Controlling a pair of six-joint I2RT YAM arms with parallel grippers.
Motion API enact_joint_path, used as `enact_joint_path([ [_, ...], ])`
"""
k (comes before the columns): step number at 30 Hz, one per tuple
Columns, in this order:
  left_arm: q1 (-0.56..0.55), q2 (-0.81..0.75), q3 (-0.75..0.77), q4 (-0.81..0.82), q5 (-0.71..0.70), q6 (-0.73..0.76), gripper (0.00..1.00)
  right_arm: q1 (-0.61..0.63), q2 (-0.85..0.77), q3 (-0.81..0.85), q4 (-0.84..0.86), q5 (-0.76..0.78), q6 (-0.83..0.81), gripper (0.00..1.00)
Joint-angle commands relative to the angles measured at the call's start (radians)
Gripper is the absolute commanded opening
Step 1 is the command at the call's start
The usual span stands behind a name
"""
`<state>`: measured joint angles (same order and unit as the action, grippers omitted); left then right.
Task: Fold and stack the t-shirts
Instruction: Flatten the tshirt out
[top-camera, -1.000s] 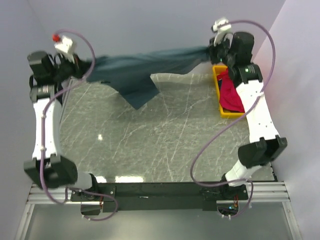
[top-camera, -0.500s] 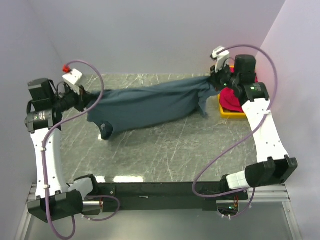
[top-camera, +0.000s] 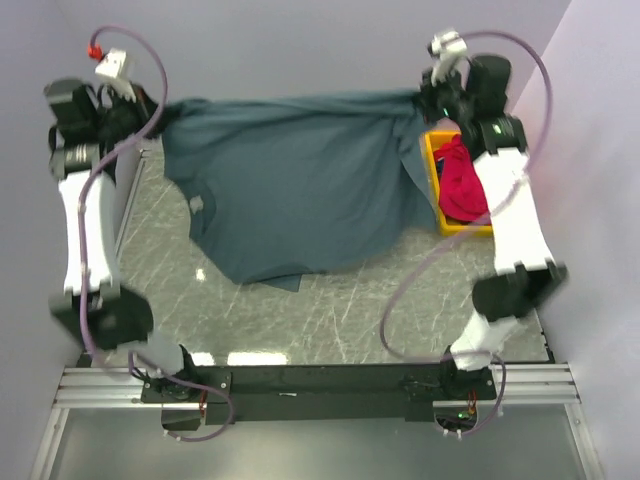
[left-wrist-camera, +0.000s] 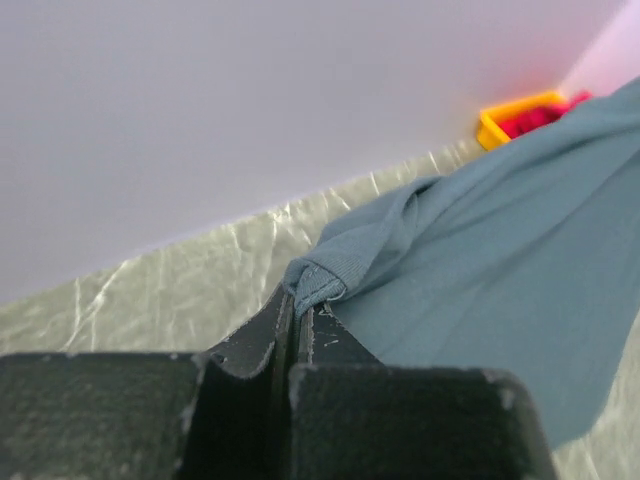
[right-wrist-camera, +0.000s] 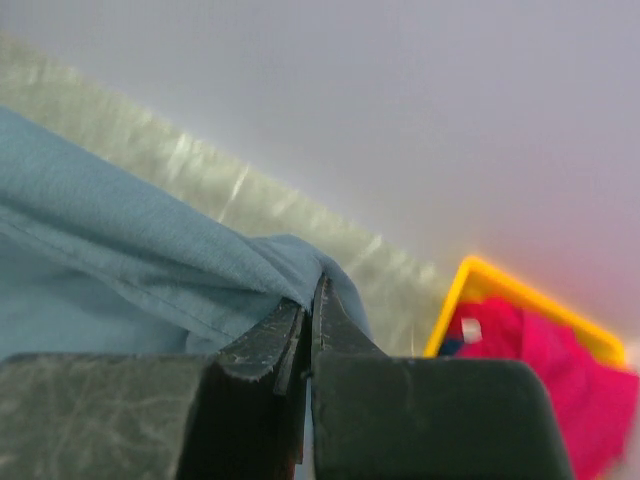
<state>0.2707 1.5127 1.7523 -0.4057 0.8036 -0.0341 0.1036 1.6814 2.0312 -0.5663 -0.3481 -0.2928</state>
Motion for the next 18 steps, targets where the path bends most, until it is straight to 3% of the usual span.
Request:
enact_joint_path([
  [1, 0.009, 0.183, 0.283, 0.169, -0.087, -0.164, 0.00, -0.012, 0.203, 0.298, 0.065, 0.099, 0.118, 0.00],
  [4, 0.010, 0.320, 0.506, 0.228, -0.109, -0.249, 0.00, -0.015, 0.267, 0.455, 0.150, 0.170, 0.176, 0.00],
  [7, 0.010, 0.353, 0.576, 0.358, -0.217, -0.326, 0.00, -0.024, 0.192, 0.350, 0.379, 0.210, 0.214, 0.00],
  [10, 0.013, 0.316, 0.550, 0.522, -0.308, -0.343, 0.00, -0.025, 0.124, 0.259, 0.553, 0.215, 0.224, 0.00],
  [14, 0.018, 0.251, 0.466, 0.668, -0.383, -0.340, 0.00, -0.027, 0.124, 0.284, 0.625, 0.210, 0.201, 0.00],
  [18, 0.018, 0.190, 0.299, 0.705, -0.313, -0.287, 0.01, -0.027, 0.126, 0.181, 0.622, 0.123, 0.159, 0.00],
])
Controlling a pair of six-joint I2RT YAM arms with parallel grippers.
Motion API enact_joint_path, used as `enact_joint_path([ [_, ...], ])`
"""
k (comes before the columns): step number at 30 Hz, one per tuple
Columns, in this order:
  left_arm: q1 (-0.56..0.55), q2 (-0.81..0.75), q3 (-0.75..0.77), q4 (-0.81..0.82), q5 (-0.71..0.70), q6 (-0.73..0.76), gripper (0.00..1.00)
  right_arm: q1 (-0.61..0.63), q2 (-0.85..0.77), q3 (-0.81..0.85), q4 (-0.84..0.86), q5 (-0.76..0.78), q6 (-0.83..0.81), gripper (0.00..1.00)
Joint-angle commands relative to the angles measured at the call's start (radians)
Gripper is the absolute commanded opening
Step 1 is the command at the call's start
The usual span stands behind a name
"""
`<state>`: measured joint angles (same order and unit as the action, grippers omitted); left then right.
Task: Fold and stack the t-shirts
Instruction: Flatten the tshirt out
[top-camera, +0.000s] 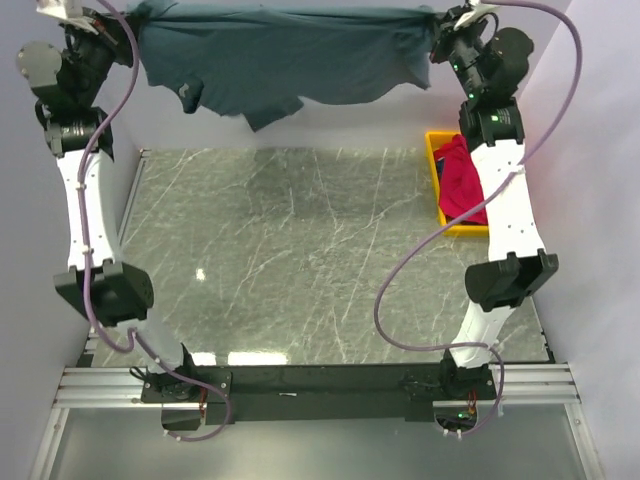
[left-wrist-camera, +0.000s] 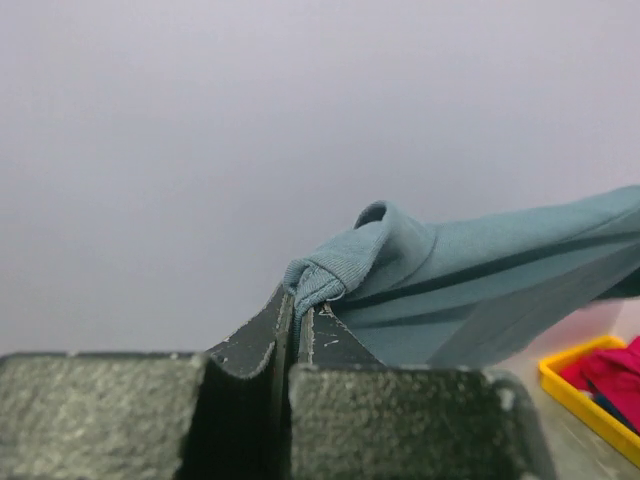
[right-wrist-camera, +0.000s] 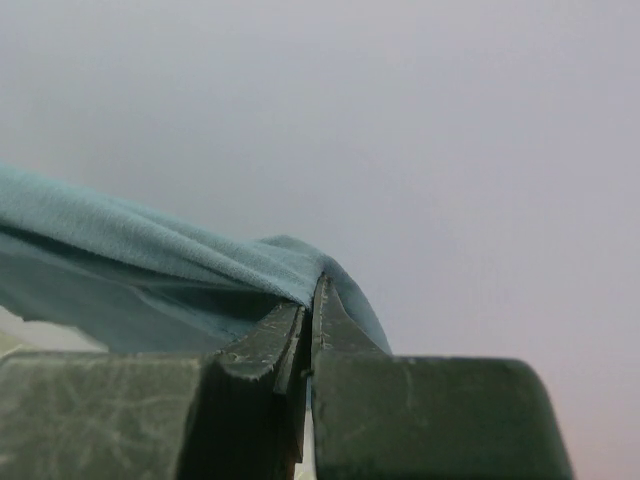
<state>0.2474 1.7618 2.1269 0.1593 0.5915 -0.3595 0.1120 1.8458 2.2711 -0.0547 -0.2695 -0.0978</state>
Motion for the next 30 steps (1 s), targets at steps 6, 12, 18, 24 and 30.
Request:
enact_joint_path([
  [6, 0.039, -0.136, -0.477, 0.043, 0.171, 0.204, 0.01, -0.023, -0.025, -0.318, -0.046, -0.138, -0.166, 0.00],
  [12, 0.039, -0.254, -0.833, -0.282, 0.283, 0.563, 0.00, -0.021, -0.006, -0.410, -0.418, -0.253, -0.310, 0.00],
  [18, 0.039, -0.214, -0.773, -0.729, 0.332, 0.921, 0.01, -0.015, -0.004, -0.441, -0.716, -0.310, -0.535, 0.00],
  [24, 0.041, -0.169, -0.775, -1.373, 0.308, 1.500, 0.17, 0.009, -0.034, -0.534, -1.080, -0.327, -0.811, 0.03],
  [30, 0.041, -0.497, -1.166, -1.529, 0.121, 1.976, 0.34, 0.034, -0.340, -1.060, -1.034, -0.183, -1.051, 0.39],
])
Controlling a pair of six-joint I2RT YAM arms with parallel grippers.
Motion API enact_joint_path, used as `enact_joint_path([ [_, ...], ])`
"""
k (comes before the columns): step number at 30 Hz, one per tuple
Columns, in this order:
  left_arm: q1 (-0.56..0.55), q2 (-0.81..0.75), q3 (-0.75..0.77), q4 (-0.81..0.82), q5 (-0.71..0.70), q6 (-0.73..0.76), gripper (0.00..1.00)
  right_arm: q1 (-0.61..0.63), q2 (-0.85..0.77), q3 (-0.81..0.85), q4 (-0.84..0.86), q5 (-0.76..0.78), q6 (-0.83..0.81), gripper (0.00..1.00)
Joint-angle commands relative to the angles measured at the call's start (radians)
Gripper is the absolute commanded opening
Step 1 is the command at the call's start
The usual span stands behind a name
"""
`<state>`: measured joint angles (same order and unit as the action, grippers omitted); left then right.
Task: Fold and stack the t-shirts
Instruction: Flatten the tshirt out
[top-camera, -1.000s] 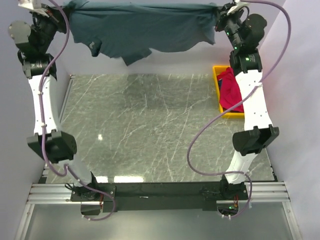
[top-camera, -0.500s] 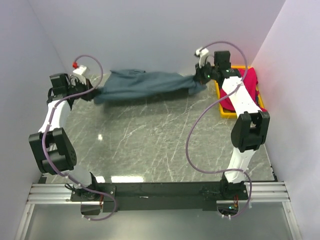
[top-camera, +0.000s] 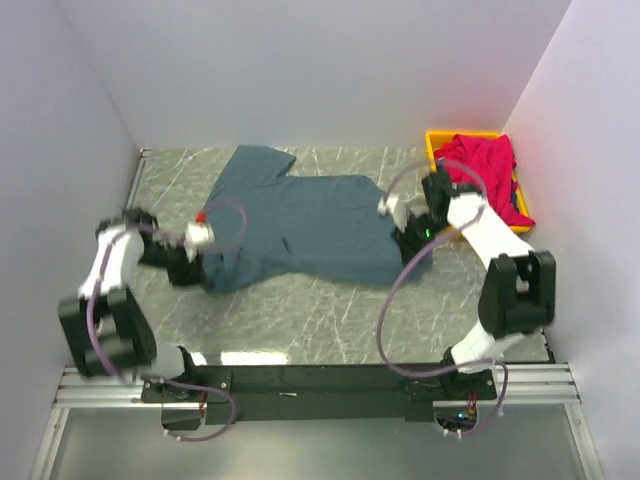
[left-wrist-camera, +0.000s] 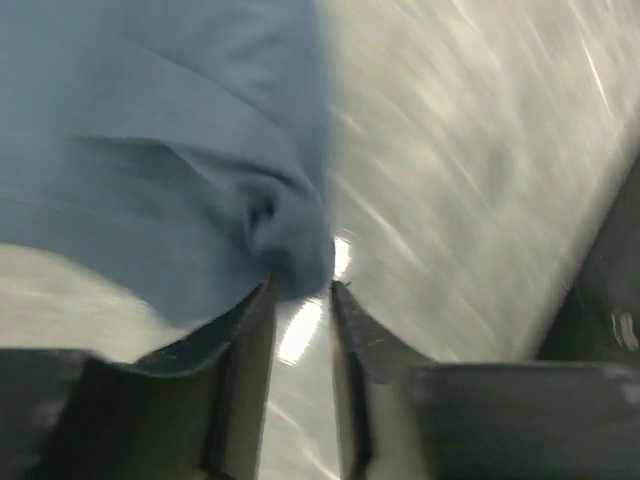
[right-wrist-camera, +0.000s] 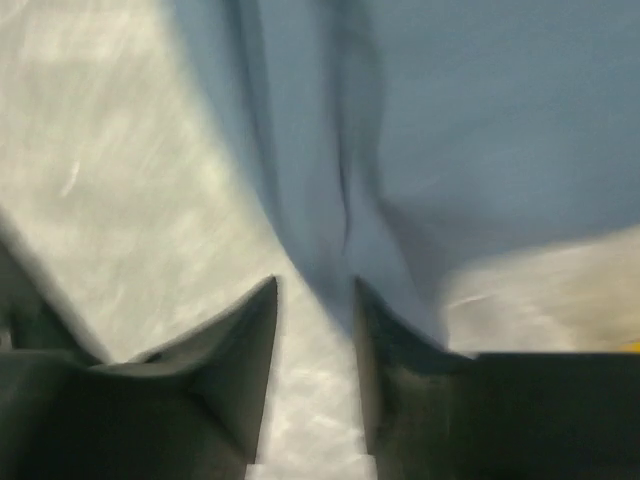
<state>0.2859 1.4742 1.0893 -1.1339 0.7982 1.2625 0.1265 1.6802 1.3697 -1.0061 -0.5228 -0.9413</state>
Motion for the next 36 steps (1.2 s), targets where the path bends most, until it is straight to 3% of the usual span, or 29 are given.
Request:
enact_joint_path([
  [1, 0.001, -0.274, -0.164, -0.233, -0.099, 0.442, 0.38, 0.028, -0.212, -0.202, -0.077, 0.102, -0.224, 0.46],
  [2, 0.002, -0.392, -0.193, -0.218, -0.105, 0.458, 0.43, 0.044, -0.244, -0.259, -0.071, 0.115, -0.237, 0.52],
  [3, 0.001, -0.444, -0.228, -0.172, -0.084, 0.428, 0.53, 0.050, -0.290, -0.273, -0.069, 0.122, -0.238, 0.68],
  [4, 0.001, -0.489, -0.238, -0.144, -0.073, 0.398, 0.58, 0.055, -0.307, -0.279, -0.066, 0.125, -0.229, 0.76],
  [6, 0.001, -0.543, -0.229, -0.129, -0.047, 0.358, 0.67, 0.055, -0.300, -0.238, -0.101, 0.104, -0.203, 0.78],
  [7, 0.001, -0.537, -0.218, -0.125, -0.037, 0.333, 0.69, 0.055, -0.287, -0.216, -0.107, 0.093, -0.180, 0.79],
  [9, -0.001, -0.471, -0.174, -0.119, -0.011, 0.251, 0.83, 0.053, -0.217, -0.140, -0.109, 0.054, -0.086, 0.79],
  [13, -0.037, -0.300, -0.066, -0.029, 0.050, 0.005, 0.77, 0.053, -0.035, -0.002, -0.124, 0.001, 0.096, 0.63],
  [15, -0.077, -0.224, -0.029, 0.041, 0.024, -0.212, 0.73, 0.053, 0.045, 0.054, -0.111, -0.012, 0.211, 0.59],
  [18, -0.132, -0.163, -0.042, 0.273, -0.051, -0.494, 0.72, 0.055, 0.117, 0.088, -0.078, -0.023, 0.337, 0.55],
  [21, -0.178, -0.043, 0.009, 0.338, -0.106, -0.648, 0.72, 0.055, 0.185, 0.129, -0.055, -0.028, 0.436, 0.52],
  [28, -0.200, 0.219, 0.135, 0.270, -0.186, -0.807, 0.79, 0.056, 0.274, 0.207, -0.011, -0.006, 0.564, 0.52],
  [36, -0.203, 0.304, 0.179, 0.200, -0.243, -0.874, 0.72, 0.055, 0.299, 0.203, 0.017, 0.032, 0.576, 0.51],
])
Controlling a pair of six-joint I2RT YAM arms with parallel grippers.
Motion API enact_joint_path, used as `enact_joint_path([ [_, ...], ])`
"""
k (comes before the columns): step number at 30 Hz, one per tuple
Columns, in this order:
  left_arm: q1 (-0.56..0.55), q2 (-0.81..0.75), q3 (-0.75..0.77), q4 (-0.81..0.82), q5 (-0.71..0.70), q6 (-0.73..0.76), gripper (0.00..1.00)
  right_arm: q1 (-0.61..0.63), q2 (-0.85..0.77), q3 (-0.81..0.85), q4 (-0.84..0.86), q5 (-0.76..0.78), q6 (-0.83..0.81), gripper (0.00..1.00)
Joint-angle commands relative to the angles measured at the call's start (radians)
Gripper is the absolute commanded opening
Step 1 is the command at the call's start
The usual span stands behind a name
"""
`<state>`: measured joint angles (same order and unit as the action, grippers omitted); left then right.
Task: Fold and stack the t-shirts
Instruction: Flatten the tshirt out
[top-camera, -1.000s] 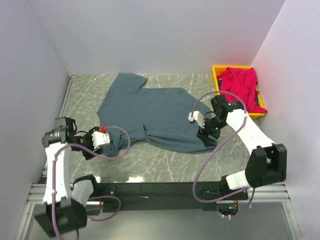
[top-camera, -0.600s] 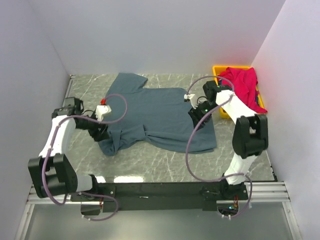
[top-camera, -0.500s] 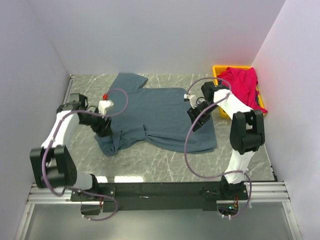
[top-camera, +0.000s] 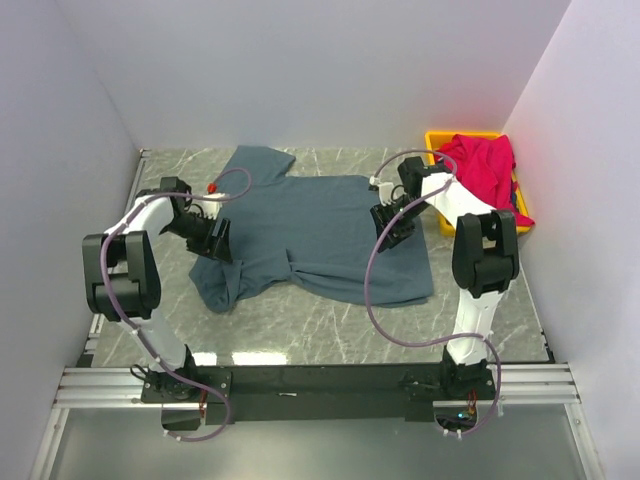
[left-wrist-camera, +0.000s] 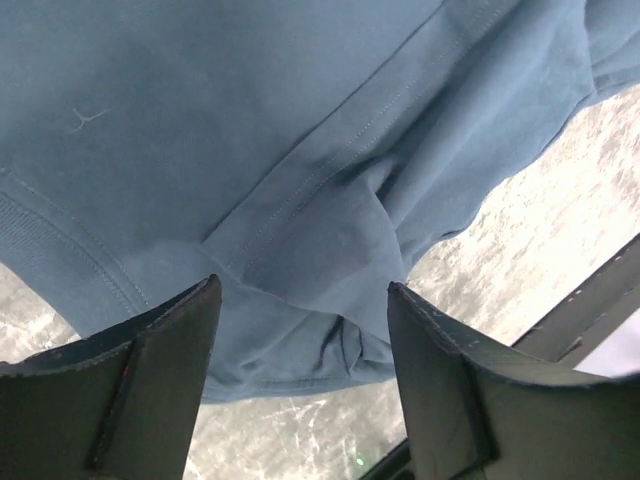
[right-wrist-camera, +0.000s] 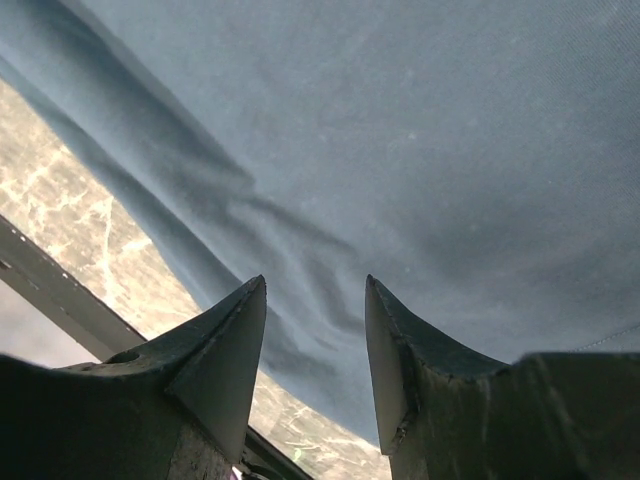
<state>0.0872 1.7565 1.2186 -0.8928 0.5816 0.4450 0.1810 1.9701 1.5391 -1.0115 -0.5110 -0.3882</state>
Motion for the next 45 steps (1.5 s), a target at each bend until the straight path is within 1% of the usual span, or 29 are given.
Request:
enact_joint_path([
  [1, -0.004, 0.041, 0.053, -0.060, -0.016, -0.060, 0.71, 0.000, 0.012, 0.036, 0.022, 0.023, 0.023, 0.51],
  [5, -0.009, 0.080, 0.074, -0.075, 0.021, -0.063, 0.59, -0.003, 0.044, 0.058, 0.019, 0.038, 0.028, 0.51],
  [10, -0.020, 0.118, 0.104, -0.106, 0.049, -0.057, 0.50, -0.009, 0.068, 0.095, 0.007, 0.052, 0.029, 0.51],
  [11, -0.020, 0.115, 0.107, -0.107, 0.058, -0.051, 0.42, -0.009, 0.073, 0.098, 0.004, 0.054, 0.029, 0.51],
  [13, -0.020, 0.080, 0.104, -0.103, 0.098, -0.032, 0.34, -0.012, 0.076, 0.101, 0.002, 0.057, 0.029, 0.51],
  [14, -0.018, 0.060, 0.093, -0.100, 0.121, -0.016, 0.26, -0.014, 0.078, 0.104, 0.002, 0.060, 0.029, 0.51],
  [16, -0.023, -0.027, 0.073, -0.116, 0.182, 0.064, 0.18, -0.014, 0.078, 0.099, 0.001, 0.065, 0.025, 0.51],
  [17, -0.027, -0.063, 0.046, -0.130, 0.195, 0.145, 0.06, -0.014, 0.078, 0.099, 0.002, 0.069, 0.023, 0.50],
  [18, -0.035, -0.099, 0.030, -0.144, 0.202, 0.200, 0.01, -0.015, 0.076, 0.096, 0.002, 0.072, 0.023, 0.50],
  [19, -0.059, -0.174, 0.012, -0.216, 0.225, 0.274, 0.01, -0.017, 0.076, 0.093, 0.004, 0.074, 0.020, 0.50],
  [20, -0.078, -0.214, -0.028, -0.268, 0.233, 0.452, 0.01, -0.017, 0.076, 0.093, 0.001, 0.077, 0.017, 0.50],
  [22, -0.160, -0.349, -0.118, -0.415, 0.219, 0.636, 0.01, -0.021, 0.072, 0.087, -0.002, 0.083, 0.011, 0.50],
  [23, -0.190, -0.398, -0.152, -0.440, 0.199, 0.764, 0.01, -0.021, 0.072, 0.085, -0.004, 0.086, 0.009, 0.50],
  [25, -0.263, -0.541, -0.232, -0.475, 0.152, 0.846, 0.04, -0.021, 0.067, 0.079, -0.009, 0.092, 0.000, 0.50],
  [26, -0.280, -0.587, -0.254, -0.477, 0.137, 0.909, 0.11, -0.023, 0.064, 0.076, -0.012, 0.095, -0.009, 0.50],
  [27, -0.311, -0.633, -0.272, -0.477, 0.121, 0.940, 0.15, -0.021, 0.062, 0.072, -0.013, 0.098, -0.015, 0.50],
  [28, -0.326, -0.728, -0.307, -0.480, 0.074, 0.977, 0.26, -0.023, 0.061, 0.069, -0.019, 0.101, -0.026, 0.50],
  [29, -0.345, -0.777, -0.327, -0.480, 0.049, 1.056, 0.31, -0.021, 0.061, 0.069, -0.022, 0.104, -0.032, 0.50],
  [32, -0.382, -0.965, -0.390, -0.479, -0.018, 1.199, 0.41, -0.026, 0.058, 0.070, -0.035, 0.115, -0.047, 0.50],
  [34, -0.385, -1.046, -0.407, -0.479, -0.026, 1.228, 0.41, -0.023, 0.052, 0.069, -0.036, 0.127, -0.057, 0.50],
  [36, -0.383, -1.060, -0.400, -0.442, 0.000, 1.184, 0.45, -0.023, 0.052, 0.064, -0.033, 0.135, -0.057, 0.50],
  [37, -0.383, -1.049, -0.384, -0.386, 0.020, 1.095, 0.48, -0.021, 0.052, 0.064, -0.033, 0.137, -0.060, 0.50],
  [38, -0.385, -1.028, -0.377, -0.309, 0.030, 0.861, 0.51, -0.021, 0.050, 0.061, -0.030, 0.140, -0.058, 0.50],
  [39, -0.385, -0.996, -0.369, -0.196, 0.015, 0.748, 0.51, -0.021, 0.052, 0.055, -0.026, 0.143, -0.055, 0.50],
  [40, -0.383, -0.898, -0.334, -0.167, 0.011, 0.677, 0.49, -0.021, 0.055, 0.050, -0.027, 0.144, -0.052, 0.49],
  [41, -0.383, -0.838, -0.306, -0.149, 0.009, 0.546, 0.47, -0.021, 0.055, 0.047, -0.024, 0.147, -0.051, 0.48],
  [42, -0.383, -0.772, -0.268, -0.150, 0.050, 0.503, 0.47, -0.020, 0.056, 0.035, -0.024, 0.158, -0.048, 0.47],
  [43, -0.383, -0.647, -0.199, -0.161, 0.067, 0.471, 0.53, -0.020, 0.055, 0.029, -0.019, 0.164, -0.041, 0.47],
  [45, -0.388, -0.550, -0.153, -0.108, 0.087, 0.316, 0.58, -0.018, 0.058, 0.018, -0.006, 0.189, -0.034, 0.45],
])
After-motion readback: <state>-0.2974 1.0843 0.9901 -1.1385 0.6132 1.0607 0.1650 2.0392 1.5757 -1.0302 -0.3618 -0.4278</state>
